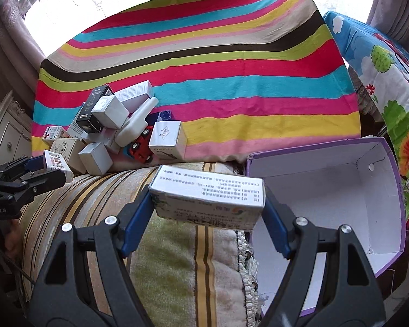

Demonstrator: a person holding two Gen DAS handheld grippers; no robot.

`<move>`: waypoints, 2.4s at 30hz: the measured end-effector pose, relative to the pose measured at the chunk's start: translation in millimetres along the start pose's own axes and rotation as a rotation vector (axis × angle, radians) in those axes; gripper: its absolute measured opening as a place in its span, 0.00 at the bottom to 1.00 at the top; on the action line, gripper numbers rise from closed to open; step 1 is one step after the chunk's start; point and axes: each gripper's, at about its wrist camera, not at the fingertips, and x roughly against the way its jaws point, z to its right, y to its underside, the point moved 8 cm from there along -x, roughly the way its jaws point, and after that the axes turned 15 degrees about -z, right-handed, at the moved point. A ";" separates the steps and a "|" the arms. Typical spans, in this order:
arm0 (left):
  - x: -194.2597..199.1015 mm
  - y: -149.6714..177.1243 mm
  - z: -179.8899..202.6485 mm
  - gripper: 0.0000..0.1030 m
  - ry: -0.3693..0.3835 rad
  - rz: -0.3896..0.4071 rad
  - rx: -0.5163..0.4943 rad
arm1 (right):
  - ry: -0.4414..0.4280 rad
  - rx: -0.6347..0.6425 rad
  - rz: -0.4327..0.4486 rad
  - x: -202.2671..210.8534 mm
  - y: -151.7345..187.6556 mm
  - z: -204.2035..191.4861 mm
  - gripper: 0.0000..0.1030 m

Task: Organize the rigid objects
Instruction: 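Carry both boxes over the purple box and open both grippers to drop them, then return to the pile and grasp the white box with red figure using left gripper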

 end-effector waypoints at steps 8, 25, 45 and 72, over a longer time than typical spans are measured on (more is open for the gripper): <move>-21.5 -21.9 65.9 0.81 -0.022 -0.041 -0.141 | 0.043 -0.121 0.026 5.0 22.1 66.0 0.76; -63.0 -54.3 188.8 0.81 -0.032 -0.112 -0.388 | 0.075 -0.272 0.055 -4.1 42.9 129.4 0.77; -28.8 -62.4 154.3 0.85 -0.034 0.007 -0.293 | 0.042 -0.270 0.108 15.8 34.7 121.7 0.90; 64.0 -4.3 -93.5 0.85 -0.167 0.171 0.107 | 0.058 0.068 0.059 14.5 -28.0 -29.1 0.90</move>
